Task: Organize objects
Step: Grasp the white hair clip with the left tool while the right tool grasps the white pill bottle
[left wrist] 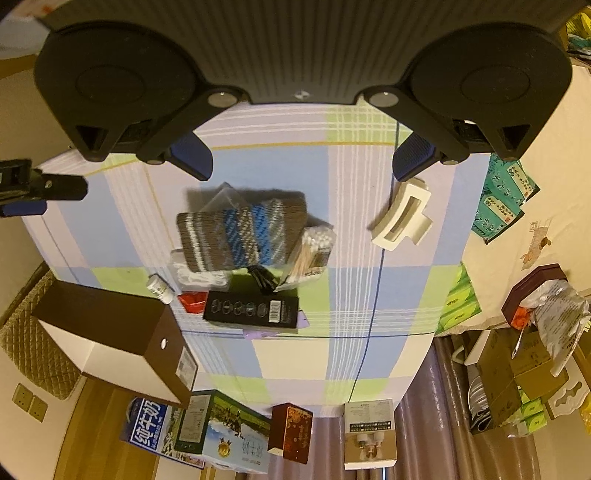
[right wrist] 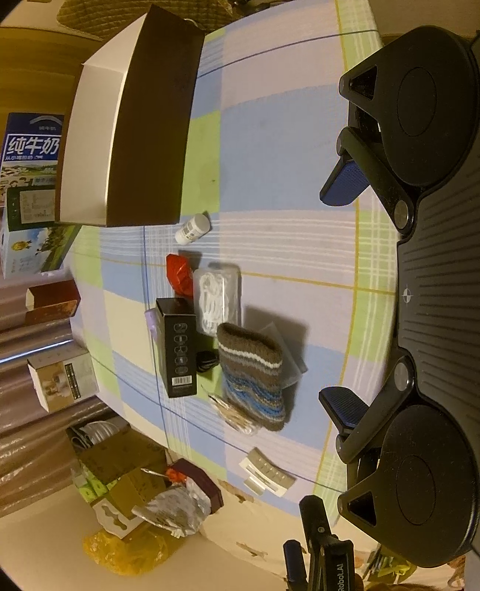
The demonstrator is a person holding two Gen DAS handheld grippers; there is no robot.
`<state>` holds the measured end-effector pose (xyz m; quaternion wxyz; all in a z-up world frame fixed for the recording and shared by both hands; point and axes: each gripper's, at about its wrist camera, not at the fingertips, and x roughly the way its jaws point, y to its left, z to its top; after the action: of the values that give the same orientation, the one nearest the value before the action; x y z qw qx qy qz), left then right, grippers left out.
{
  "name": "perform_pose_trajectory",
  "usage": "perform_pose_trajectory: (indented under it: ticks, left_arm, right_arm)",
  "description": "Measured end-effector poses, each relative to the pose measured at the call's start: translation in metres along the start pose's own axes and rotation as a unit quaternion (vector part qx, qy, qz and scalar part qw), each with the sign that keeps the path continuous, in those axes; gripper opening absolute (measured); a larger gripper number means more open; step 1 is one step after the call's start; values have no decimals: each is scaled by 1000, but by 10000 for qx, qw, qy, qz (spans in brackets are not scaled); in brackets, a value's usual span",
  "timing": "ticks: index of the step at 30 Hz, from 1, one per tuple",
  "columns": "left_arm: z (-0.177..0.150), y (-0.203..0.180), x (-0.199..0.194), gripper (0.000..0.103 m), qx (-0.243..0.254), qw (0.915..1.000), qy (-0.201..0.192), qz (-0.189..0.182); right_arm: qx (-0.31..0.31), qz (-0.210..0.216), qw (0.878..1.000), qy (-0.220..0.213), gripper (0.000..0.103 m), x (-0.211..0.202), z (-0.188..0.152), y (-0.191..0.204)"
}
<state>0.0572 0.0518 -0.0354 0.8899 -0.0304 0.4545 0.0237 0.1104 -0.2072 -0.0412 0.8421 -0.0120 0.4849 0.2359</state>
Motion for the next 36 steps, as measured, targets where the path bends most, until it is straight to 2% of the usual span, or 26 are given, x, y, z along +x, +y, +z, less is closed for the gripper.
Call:
perform_pose_trajectory:
  ticks: [13, 23, 30, 36]
  left_arm:
    - [9, 42, 46, 102, 347, 9992, -64, 201]
    - [19, 62, 93, 84, 715, 9967, 121, 352]
    - [29, 75, 119, 80, 869, 9945, 237, 535]
    - [34, 83, 139, 67, 902, 9933, 395, 609]
  right_arm:
    - [269, -54, 9996, -34, 101, 27, 14, -22]
    - [432, -148, 9988, -163, 101, 47, 20, -45]
    - [608, -323, 9970, -342, 101, 57, 32, -70]
    - [649, -388, 9962, -436, 101, 65, 45, -88]
